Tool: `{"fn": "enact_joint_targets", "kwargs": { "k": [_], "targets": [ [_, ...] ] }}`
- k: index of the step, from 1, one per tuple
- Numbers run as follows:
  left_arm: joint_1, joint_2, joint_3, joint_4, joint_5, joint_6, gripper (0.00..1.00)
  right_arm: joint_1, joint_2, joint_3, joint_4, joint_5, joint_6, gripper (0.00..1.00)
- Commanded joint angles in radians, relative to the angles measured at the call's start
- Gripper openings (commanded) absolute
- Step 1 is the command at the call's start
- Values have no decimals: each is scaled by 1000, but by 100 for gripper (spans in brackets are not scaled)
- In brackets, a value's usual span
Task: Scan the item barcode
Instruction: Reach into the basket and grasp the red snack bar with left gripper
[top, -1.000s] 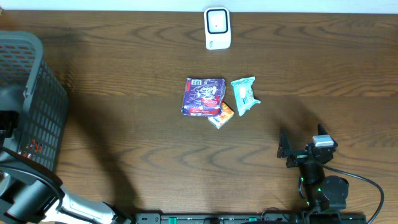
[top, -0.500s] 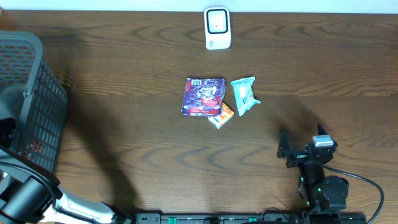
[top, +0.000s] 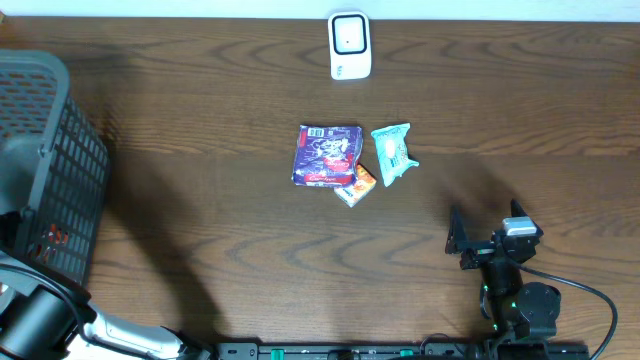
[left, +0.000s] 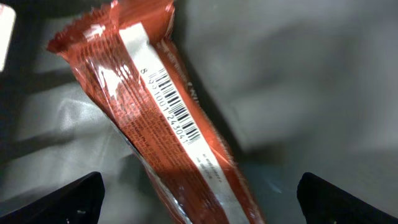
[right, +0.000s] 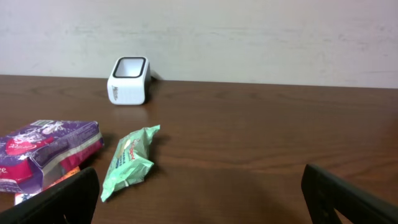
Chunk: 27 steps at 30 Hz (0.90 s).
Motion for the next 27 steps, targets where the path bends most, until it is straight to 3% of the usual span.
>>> {"fn": "enact_joint_targets", "kwargs": {
  "k": [1,2,7,9,14,17,24,25,27],
  "targets": [
    [2,41,-22,19,-24,0,95,-5,-6,-2,-4,1,11,99],
    [2,51,-23,22,-24,13,91,-5,-6,-2,-4,1,11,99],
    [2,84,-23,18,-24,29,42,-5,-6,-2,-4,1,11,99],
    [2,83,-23,17,-24,33,10,-5,-6,-2,-4,1,11,99],
    [2,44,-17,6,-5,90,7,-5,-6,-2,-4,1,11,99],
    [2,-10,-8,-5,83,105,8,-5,-6,-2,-4,1,11,99],
    [-2,-233,-3,87,545,98,7,-5,-6,-2,-4,1,11,99],
    [-8,-302,-3,129,600,45,7,-5,-6,-2,-4,1,11,99],
    [-19,-382,-3,161,605,-20,7,-5,-6,-2,-4,1,11,99]
  ]
}}
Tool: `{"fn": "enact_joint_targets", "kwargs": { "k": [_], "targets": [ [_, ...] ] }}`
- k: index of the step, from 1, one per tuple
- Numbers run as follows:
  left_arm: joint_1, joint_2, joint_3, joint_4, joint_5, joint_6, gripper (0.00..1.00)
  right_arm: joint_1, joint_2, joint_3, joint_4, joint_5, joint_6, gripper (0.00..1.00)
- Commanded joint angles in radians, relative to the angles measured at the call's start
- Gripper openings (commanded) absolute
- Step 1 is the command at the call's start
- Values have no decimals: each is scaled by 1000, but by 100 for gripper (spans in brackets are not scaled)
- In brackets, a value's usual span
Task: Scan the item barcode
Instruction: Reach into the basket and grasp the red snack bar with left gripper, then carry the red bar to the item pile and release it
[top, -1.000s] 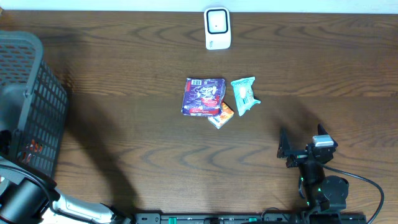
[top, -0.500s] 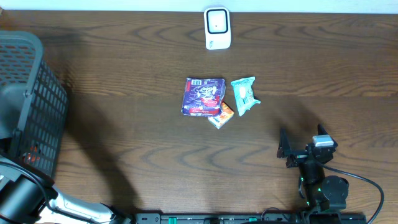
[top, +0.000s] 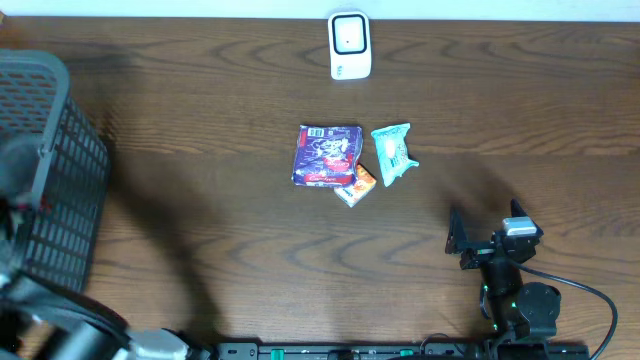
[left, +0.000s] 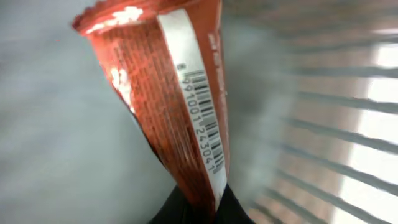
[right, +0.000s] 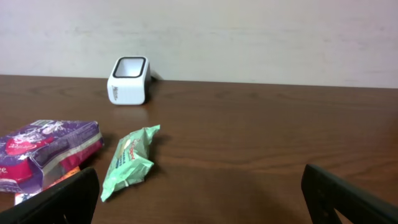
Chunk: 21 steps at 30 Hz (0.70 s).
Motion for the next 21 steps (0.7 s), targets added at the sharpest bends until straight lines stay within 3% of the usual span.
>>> {"fn": "enact_joint_targets", "kwargs": {
  "k": [1,8,12,21],
  "targets": [
    [-24,-189,10,60,184,-103,7,-5,-6,-2,-4,1,11,99],
    [-143,-403,10,262,185,-112,7,-5,-6,-2,-4,1,11,99],
    [-325,-422,10,280,201,-94,7,-5,-6,-2,-4,1,11,99],
    [-842,-415,9,333,203,357,7,-5,-6,-2,-4,1,11,99]
  ]
}}
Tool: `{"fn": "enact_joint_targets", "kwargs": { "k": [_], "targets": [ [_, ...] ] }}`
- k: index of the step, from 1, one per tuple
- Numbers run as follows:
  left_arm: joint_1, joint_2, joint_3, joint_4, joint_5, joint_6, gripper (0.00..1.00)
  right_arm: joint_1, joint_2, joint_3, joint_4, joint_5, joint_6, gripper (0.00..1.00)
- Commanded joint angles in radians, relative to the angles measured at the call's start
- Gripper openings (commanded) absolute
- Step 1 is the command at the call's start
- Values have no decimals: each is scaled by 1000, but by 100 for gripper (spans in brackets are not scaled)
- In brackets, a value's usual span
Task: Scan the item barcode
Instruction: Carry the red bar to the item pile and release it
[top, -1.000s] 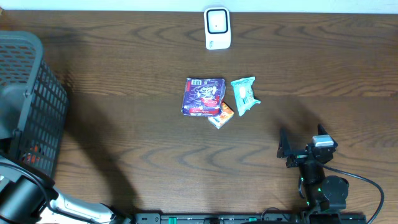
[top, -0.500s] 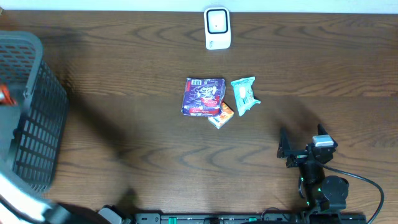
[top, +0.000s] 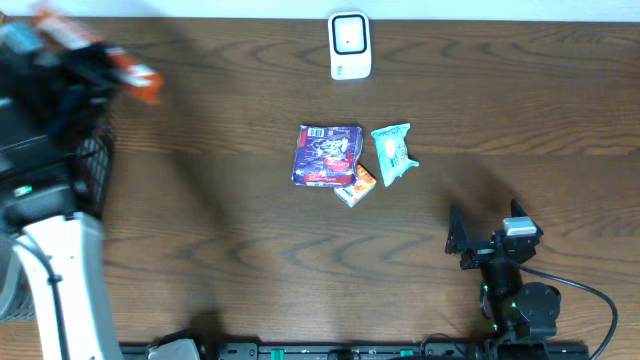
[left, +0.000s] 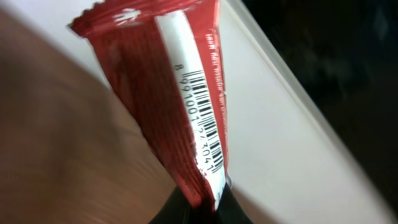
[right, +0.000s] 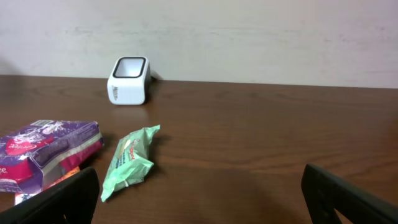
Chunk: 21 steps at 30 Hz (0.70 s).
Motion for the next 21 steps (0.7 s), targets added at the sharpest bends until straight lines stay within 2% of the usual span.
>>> {"fn": "enact_joint_targets", "kwargs": {
  "k": [1,5,10,19,20,21],
  "targets": [
    [-196,3,6,-2,12,277,7,-5,-6,-2,-4,1,11,99],
    [-420,71,6,-58,12,383,7,-4,-6,-2,-4,1,11,99],
    [-614,224,5,-121,12,389,7,-4,-6,-2,-4,1,11,99],
    [-781,488,5,-28,13,388,8,-5,-6,-2,-4,1,11,99],
    [-796,512,5,-10,13,388,9,-5,-6,-2,-4,1,11,99],
    [-802,520,5,-2,13,388,17,-5,-6,-2,-4,1,11,99]
  ]
}}
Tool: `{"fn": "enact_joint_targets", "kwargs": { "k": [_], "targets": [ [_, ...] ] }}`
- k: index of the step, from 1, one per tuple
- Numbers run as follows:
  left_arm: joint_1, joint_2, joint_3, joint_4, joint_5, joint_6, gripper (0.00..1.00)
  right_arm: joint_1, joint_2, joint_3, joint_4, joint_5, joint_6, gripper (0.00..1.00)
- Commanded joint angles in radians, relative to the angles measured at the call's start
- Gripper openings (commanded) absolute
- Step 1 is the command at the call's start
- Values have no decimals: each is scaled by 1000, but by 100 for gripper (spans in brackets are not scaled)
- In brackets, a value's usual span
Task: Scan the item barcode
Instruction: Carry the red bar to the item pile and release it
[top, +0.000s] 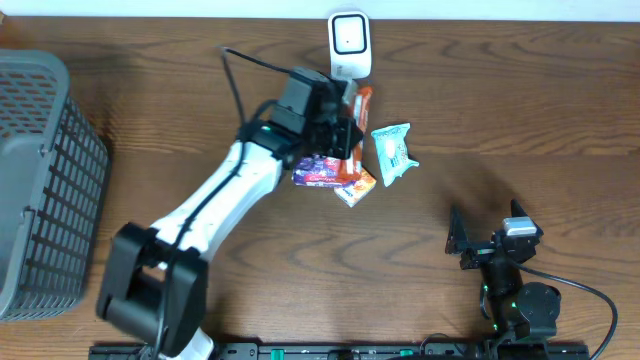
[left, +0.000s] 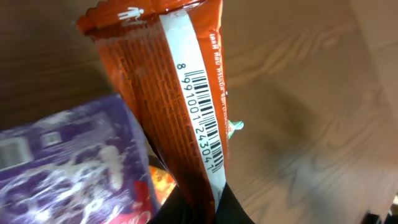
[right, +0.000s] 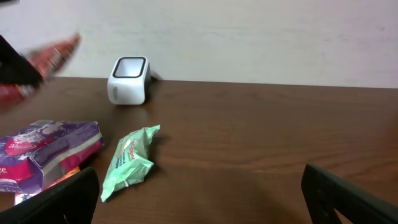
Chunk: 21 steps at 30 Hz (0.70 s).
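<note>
My left gripper (top: 345, 128) is shut on the lower end of a red-orange snack bar (top: 362, 103), held just in front of the white scanner (top: 349, 45). In the left wrist view the bar (left: 155, 93) stands up from the gripper (left: 196, 202), its white strip with the barcode (left: 200, 118) facing the camera. The right wrist view shows the bar (right: 43, 62) in the air left of the scanner (right: 129, 79). At the near right, my right gripper (top: 487, 238) rests open and empty, also seen in its own view (right: 199, 205).
Below the held bar lie a purple packet (top: 312, 172), a small orange packet (top: 356, 188) and a green packet (top: 392, 152). A dark mesh basket (top: 45, 180) stands at the left edge. My left arm stretches from the near left across the table's middle.
My left gripper with the bar has moved from above the basket at the far left to the table's middle, over the purple packet and close to the scanner. The right arm is unmoved.
My left gripper was open over the bar inside the basket. Then it was shut on the bar's end, still in the basket. Then it held the bar above the basket's far corner, and now holds it by the scanner. The right gripper stayed open at rest.
</note>
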Motion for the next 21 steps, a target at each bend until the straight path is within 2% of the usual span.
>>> {"fn": "enact_joint_targets", "kwargs": {
  "k": [1,3,5,14,18,21],
  "targets": [
    [-29,31,5,42,6,21,17,-5,-6,-2,-4,1,11,99],
    [-32,32,5,60,6,21,26,-5,-6,-2,-4,1,11,99],
    [-30,32,5,76,6,21,46,-5,-6,-2,-4,1,11,99],
    [19,-26,6,85,7,21,49,-4,-6,-2,-4,1,11,99],
    [85,-130,6,5,7,21,67,-4,-6,-2,-4,1,11,99],
    [148,-222,6,-130,6,21,73,-5,-6,-2,-4,1,11,99]
  ]
}}
